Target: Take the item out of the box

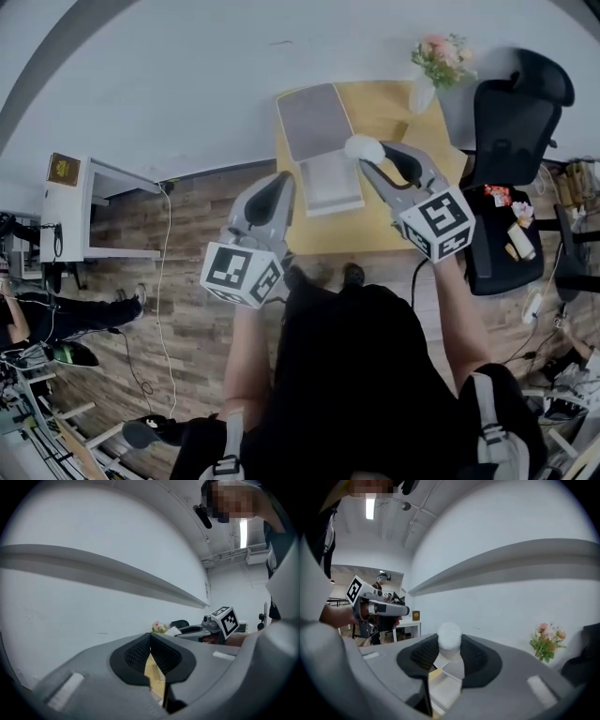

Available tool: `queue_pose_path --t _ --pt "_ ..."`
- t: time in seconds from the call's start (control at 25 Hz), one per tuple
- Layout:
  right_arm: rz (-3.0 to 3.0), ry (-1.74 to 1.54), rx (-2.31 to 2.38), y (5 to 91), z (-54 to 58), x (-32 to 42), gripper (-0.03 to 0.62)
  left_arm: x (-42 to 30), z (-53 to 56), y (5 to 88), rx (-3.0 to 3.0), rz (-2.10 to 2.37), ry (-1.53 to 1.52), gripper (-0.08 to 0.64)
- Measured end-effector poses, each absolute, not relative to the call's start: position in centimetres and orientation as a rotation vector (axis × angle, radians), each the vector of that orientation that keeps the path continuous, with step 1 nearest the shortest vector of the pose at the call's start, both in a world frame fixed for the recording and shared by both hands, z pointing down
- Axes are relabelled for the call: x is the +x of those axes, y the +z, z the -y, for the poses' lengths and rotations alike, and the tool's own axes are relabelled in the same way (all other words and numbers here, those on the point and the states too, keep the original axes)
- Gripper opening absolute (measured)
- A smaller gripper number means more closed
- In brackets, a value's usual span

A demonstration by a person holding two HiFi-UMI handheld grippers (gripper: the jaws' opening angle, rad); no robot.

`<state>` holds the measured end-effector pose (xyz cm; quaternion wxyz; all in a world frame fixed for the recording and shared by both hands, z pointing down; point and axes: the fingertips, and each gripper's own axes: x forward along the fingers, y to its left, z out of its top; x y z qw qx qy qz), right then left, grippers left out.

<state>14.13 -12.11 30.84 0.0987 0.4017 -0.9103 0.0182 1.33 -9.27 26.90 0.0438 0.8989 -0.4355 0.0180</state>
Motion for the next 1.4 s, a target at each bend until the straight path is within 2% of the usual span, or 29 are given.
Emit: queue_pose_path --t 0.52,1.4 --pt "2.814 0.075 1.275 26.0 11.6 13.3 0.144 1.6 10.9 26.0 2.764 1.285 0.034 0.009" --pt "2.854 0.092 1.239 26.3 11.6 14.6 0.143 2.6 11.8 26.6 2.737 1.307 0.023 0.009"
